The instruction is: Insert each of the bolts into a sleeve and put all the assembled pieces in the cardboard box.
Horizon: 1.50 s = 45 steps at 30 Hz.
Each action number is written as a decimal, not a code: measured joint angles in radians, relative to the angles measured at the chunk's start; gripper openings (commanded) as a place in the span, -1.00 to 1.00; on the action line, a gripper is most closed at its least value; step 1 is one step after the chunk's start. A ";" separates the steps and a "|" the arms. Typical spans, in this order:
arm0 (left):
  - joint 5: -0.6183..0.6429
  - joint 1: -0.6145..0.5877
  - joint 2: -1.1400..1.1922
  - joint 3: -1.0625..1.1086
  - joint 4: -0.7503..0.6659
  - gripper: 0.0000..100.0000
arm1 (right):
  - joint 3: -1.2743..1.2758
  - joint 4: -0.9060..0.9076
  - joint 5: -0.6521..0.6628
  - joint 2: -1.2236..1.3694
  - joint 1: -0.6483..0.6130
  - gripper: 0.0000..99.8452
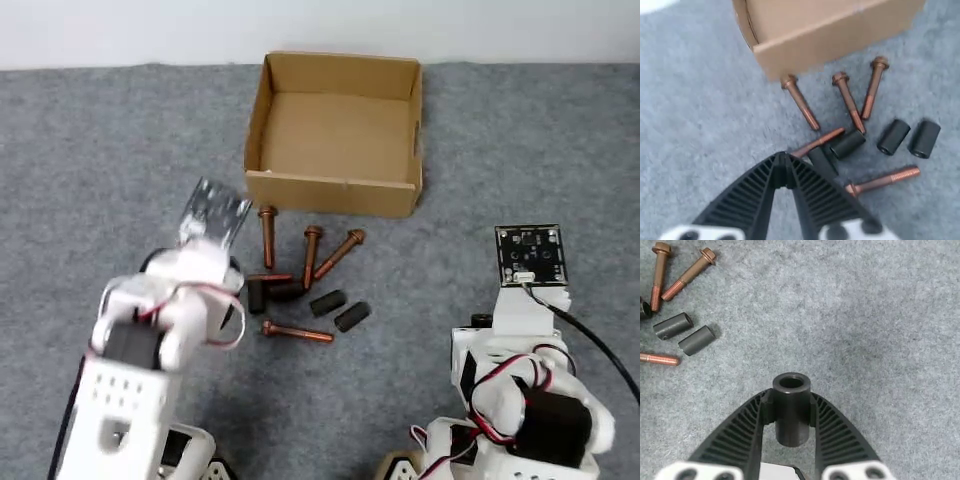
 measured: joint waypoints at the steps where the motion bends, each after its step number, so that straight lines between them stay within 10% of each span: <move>1: 0.000 0.000 0.066 -0.035 0.003 -0.98 | 0.000 0.000 0.000 0.000 0.000 -0.98; 14: -0.158 -0.009 0.549 -0.411 0.002 -0.99 | 0.000 0.000 0.000 0.000 0.112 -0.98; 21: 0.094 -0.018 0.749 -0.582 -0.008 -0.98 | 0.000 0.000 0.000 0.000 0.114 -0.98; 28: 0.044 -0.018 1.040 -0.852 0.117 -0.61 | 0.000 0.000 0.000 0.000 0.121 -0.98; 45: 0.049 -0.068 1.579 -1.336 0.301 -0.63 | 0.000 0.002 0.000 0.000 0.121 -0.98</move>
